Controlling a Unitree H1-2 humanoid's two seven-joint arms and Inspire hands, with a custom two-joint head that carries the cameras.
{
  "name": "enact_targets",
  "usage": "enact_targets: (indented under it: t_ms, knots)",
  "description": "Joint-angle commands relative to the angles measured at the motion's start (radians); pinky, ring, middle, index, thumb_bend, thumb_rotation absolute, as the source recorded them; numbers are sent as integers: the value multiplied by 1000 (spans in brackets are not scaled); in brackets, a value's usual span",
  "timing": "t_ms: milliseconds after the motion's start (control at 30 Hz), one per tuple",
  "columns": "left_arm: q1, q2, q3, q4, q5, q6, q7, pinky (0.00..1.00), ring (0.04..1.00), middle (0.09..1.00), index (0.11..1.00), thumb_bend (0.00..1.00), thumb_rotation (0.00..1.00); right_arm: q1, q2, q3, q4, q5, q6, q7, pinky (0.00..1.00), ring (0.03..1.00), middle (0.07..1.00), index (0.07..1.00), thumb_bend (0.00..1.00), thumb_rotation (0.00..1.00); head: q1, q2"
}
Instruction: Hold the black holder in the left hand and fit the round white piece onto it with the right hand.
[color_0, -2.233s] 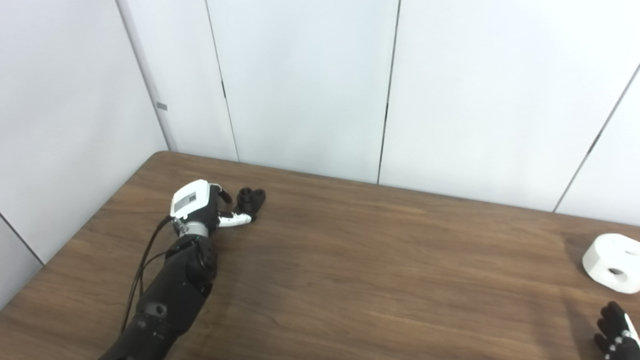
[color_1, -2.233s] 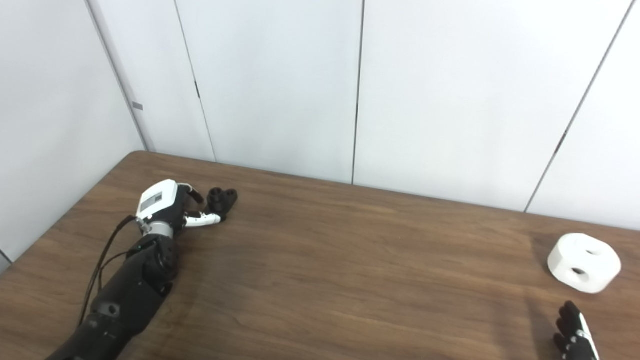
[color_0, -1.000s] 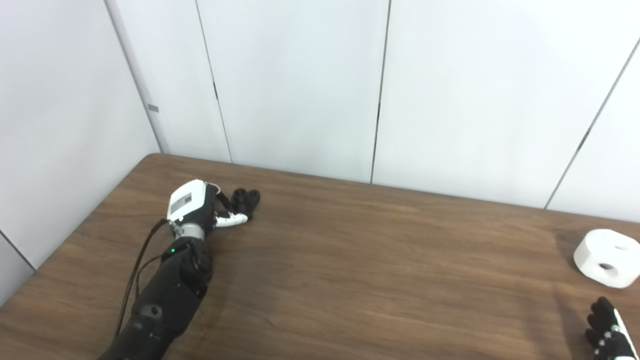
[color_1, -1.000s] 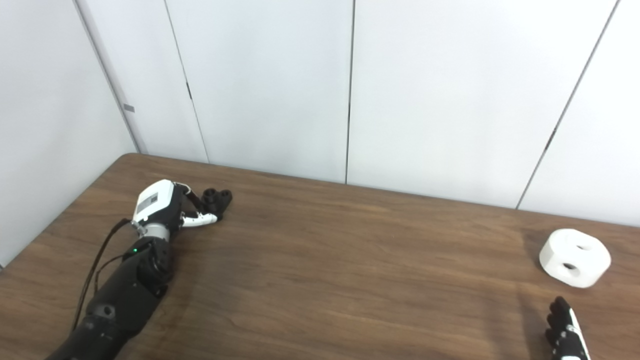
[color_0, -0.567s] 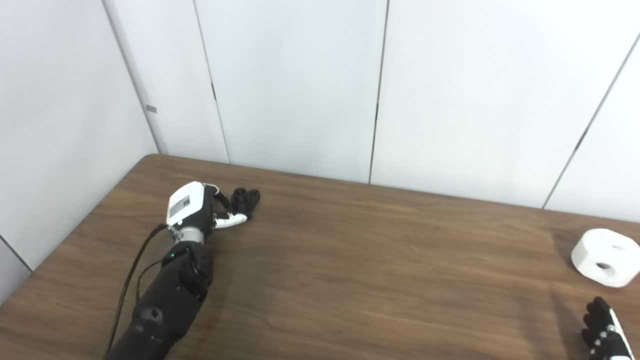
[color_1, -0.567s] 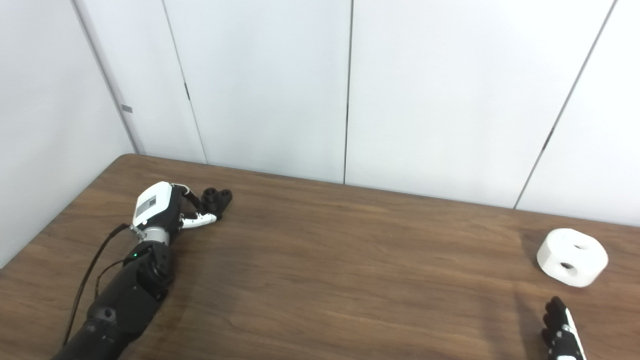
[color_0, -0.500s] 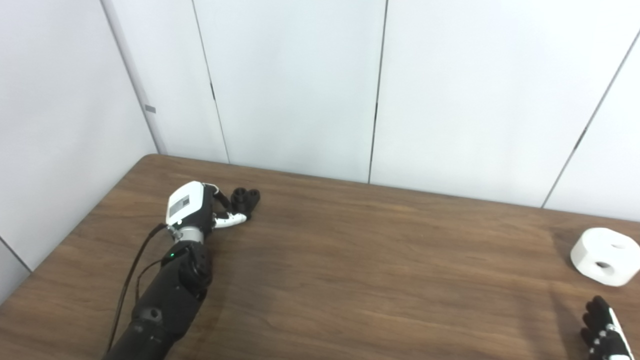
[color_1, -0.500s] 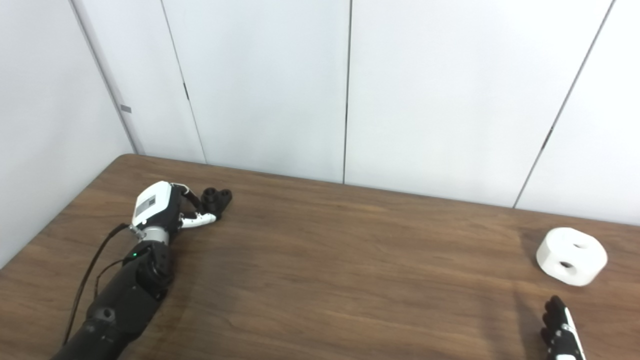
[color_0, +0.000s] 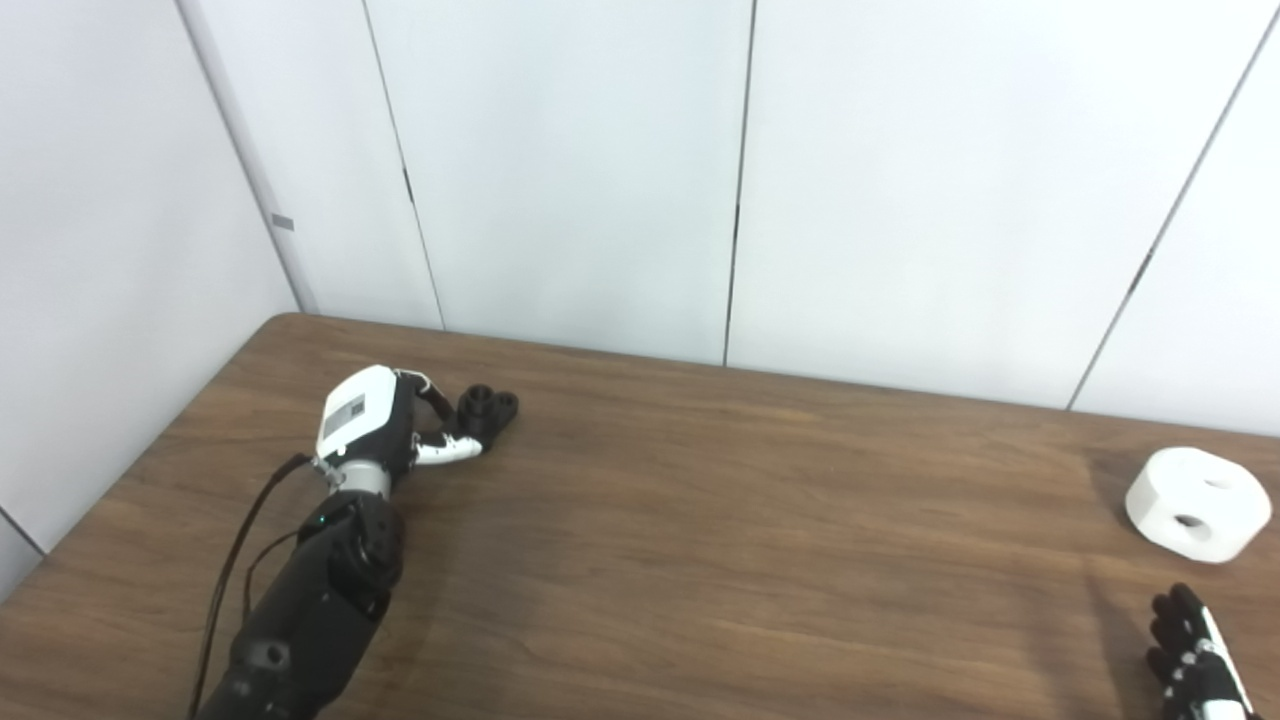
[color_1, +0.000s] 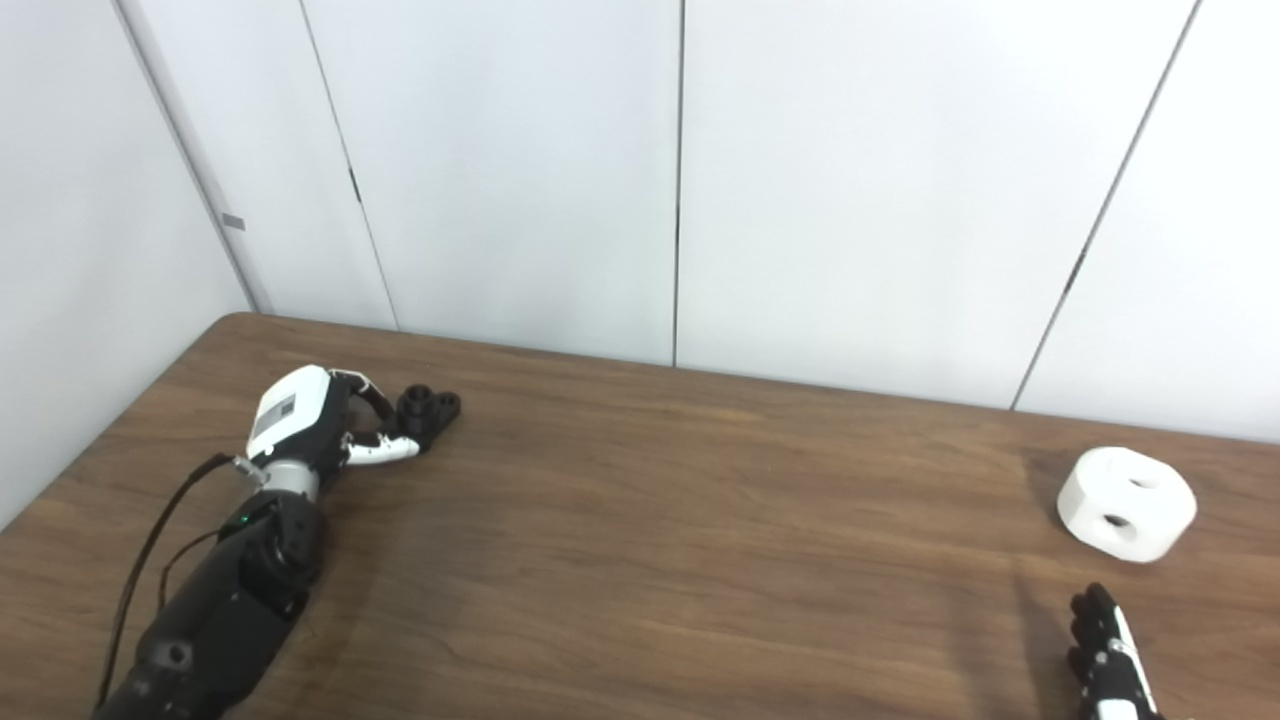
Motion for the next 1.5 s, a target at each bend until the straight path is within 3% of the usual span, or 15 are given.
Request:
enact_targets:
  t_ms: [0, 367, 567, 833, 1000, 1233, 1333, 1467]
  knots:
    - [13, 21, 0, -54, -22, -32, -35, 728, 831, 751, 485, 518, 44, 32, 17, 12, 14, 12, 25, 0, 1000, 1000, 987, 1000, 548, 1000, 1, -1]
    - [101, 3, -13, -169, -44, -108, -89, 791, 869, 780, 484, 522, 49, 32, 16, 9, 16, 29, 29, 0, 1000, 990, 976, 1000, 563, 1000, -27, 7]
    - [138, -10, -48, -261, -13, -63, -148, 783, 884, 801, 485, 522, 52, 34, 14, 11, 11, 10, 38, -7, 1000, 1000, 971, 1000, 596, 1000, -47, 27]
    - [198, -21, -86, -350, -36, -162, -191, 774, 866, 774, 484, 521, 46, 38, 17, 17, 5, -1, 19, -8, 1000, 981, 954, 991, 588, 1000, -102, 64]
    - [231, -22, -119, -403, -22, -204, -226, 842, 869, 767, 484, 521, 46, 36, 24, 23, -4, -1, 16, -10, 999, 957, 947, 985, 617, 1000, -144, 80]
    - [278, -26, -195, -504, -1, -273, -298, 826, 931, 845, 485, 522, 49, 42, 46, 40, -75, -6, 87, -37, 1000, 968, 945, 982, 589, 1000, -212, 128]
    - [292, -41, -218, -537, 16, -273, -329, 839, 932, 844, 485, 522, 49, 46, 51, 49, -103, -16, 118, -49, 1000, 962, 941, 981, 583, 1000, -233, 154]
    - [325, -67, -247, -563, 40, -328, -323, 849, 909, 817, 485, 523, 50, 49, 54, 62, -144, -21, 157, -63, 1000, 966, 943, 977, 535, 1000, -249, 184]
